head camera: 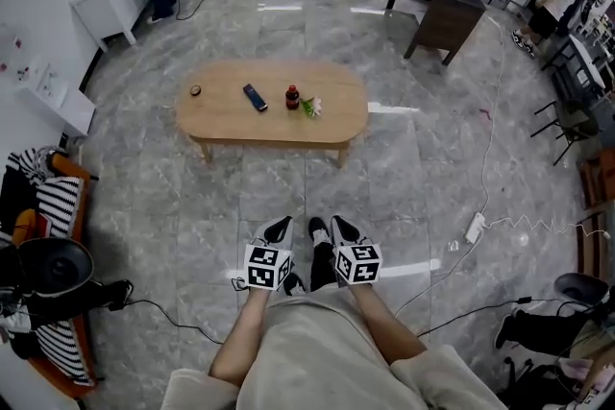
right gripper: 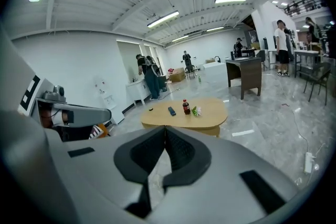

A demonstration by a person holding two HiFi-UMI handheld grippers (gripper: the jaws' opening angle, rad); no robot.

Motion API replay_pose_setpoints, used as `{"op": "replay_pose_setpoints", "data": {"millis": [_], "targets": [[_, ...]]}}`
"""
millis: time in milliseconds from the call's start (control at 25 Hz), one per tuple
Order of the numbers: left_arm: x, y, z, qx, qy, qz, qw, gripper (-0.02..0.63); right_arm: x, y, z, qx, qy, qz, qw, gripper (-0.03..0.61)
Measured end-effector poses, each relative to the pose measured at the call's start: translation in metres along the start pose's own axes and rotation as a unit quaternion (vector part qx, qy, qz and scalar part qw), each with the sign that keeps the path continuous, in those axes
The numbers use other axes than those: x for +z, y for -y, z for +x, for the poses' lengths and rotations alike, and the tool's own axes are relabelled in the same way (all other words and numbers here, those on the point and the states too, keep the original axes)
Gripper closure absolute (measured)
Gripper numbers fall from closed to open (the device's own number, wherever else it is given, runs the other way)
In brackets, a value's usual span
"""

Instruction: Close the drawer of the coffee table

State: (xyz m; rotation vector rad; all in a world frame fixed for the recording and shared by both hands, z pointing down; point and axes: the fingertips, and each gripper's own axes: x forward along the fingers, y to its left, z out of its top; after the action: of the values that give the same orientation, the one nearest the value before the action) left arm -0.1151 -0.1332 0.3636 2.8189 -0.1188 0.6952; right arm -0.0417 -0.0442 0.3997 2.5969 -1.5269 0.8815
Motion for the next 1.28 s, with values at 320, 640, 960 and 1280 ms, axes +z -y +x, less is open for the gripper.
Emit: {"op": "replay_pose_setpoints", "data": {"millis": [320,640,960,1280], "targets": [[0.002,-0.007,-0.004,0.008,0.007,0.001,0.9999,0.606,0.004,-0.01,0.002,0.008,-0.002,-0.023,1.0,0.563],[0.012,-0.01,0.001,-0.002,0.01,0.001,0.9999,0.606,0.011,-0.019,0.008,0.008,-0.004,-0.034,0.999,0.563],[0.008,-0.006,-0.003,-0.001,0.012,-0.002,0.9999,0.606,0.008,-0.017,0.005,-0.001,0.002,-0.04,0.999,0.563],[0.012,-0.008,-0.007,0.004,0.02,-0.002,0.9998,0.606,0.007,-0.019,0.005,0.002,0.003,-0.037,0.999,0.563]]}}
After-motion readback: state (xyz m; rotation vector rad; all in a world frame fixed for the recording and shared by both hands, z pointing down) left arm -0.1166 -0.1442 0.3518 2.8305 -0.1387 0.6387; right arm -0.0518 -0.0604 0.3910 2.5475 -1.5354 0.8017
